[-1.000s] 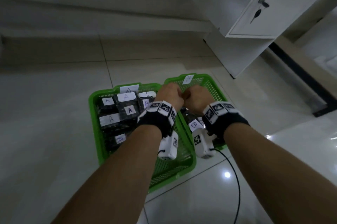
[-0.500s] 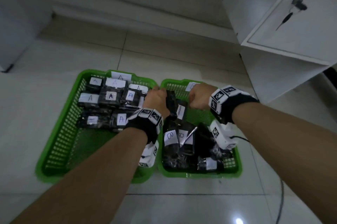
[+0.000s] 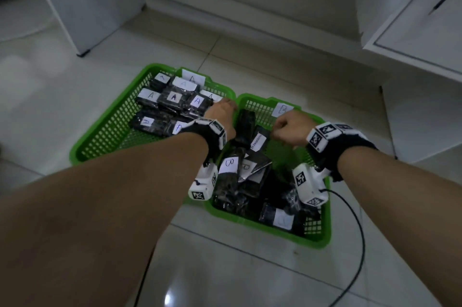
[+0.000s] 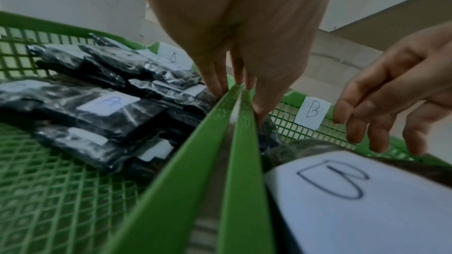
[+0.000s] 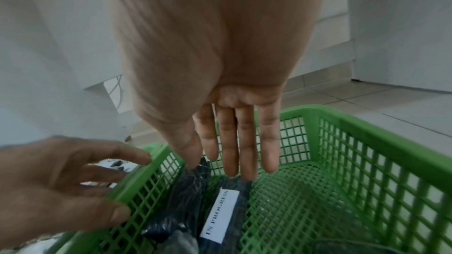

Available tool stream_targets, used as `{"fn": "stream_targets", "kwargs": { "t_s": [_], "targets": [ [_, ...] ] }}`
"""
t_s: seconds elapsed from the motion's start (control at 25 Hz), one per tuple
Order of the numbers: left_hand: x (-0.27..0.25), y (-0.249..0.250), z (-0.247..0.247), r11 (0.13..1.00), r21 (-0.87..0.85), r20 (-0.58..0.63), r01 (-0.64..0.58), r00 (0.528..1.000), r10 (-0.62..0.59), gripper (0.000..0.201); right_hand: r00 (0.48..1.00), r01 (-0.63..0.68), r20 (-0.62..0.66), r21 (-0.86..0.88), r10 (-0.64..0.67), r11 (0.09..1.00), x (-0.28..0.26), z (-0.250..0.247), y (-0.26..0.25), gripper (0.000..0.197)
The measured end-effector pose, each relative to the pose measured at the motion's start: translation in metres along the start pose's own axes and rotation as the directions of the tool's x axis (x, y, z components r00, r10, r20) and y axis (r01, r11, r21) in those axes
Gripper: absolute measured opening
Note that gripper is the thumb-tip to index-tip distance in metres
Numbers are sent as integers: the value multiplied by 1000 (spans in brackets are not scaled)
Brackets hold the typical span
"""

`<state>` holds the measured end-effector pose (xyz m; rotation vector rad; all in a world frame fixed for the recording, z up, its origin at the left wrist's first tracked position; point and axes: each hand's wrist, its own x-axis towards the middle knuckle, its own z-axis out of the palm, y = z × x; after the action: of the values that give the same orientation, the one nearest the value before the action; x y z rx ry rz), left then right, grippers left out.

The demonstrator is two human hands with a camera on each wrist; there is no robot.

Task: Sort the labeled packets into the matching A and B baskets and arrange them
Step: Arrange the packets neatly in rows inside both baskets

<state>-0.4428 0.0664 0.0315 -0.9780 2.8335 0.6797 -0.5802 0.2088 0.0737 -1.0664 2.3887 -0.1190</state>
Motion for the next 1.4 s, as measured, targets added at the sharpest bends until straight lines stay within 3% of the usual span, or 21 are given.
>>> {"fn": "stream_targets", "kwargs": {
  "t_s": [0.16,0.28,0.4,0.48,0.64,0.84,1.0,1.24,1.32,1.4],
  "targets": [
    [-9,-10,-5,996,71,128,-58,991,49,85,998,50,-29,35,-49,998,-16,3,-8,7],
    [-6,-12,-5,993,83,113,-82,991,73,88,994,110,29,-125,-107,986,-23,15,-9,14],
    [-11,-11,-1,995,66,86,-76,994,70,86,982,179,-12,-250,-188,951,-34,28,-6,19],
    [-21,-12,3,999,-24,120,-48,991,51,87,978,196,-30,-208,-207,958,-48,39,-2,24],
    [-35,-7,-4,997,-20,146,-75,986,77,86,974,215,-34,-178,-225,960,-73,44,1,39],
    [-44,-2,-13,987,76,181,-142,975,127,85,985,137,-82,-154,-151,979,-80,62,-21,24],
    [-44,-7,-9,986,29,194,-163,969,155,85,988,59,-142,-27,-62,998,-78,71,-18,22],
    [-41,-20,-6,980,-56,202,-192,959,199,82,996,-30,-77,158,42,987,-64,66,-4,40],
    [-48,-24,-4,976,-13,180,-217,960,216,77,992,-80,-73,233,100,969,-63,70,-3,61],
    [-59,-27,0,963,12,64,-271,961,269,62,992,-107,-33,247,119,963,-57,68,-6,81]
  ]
}}
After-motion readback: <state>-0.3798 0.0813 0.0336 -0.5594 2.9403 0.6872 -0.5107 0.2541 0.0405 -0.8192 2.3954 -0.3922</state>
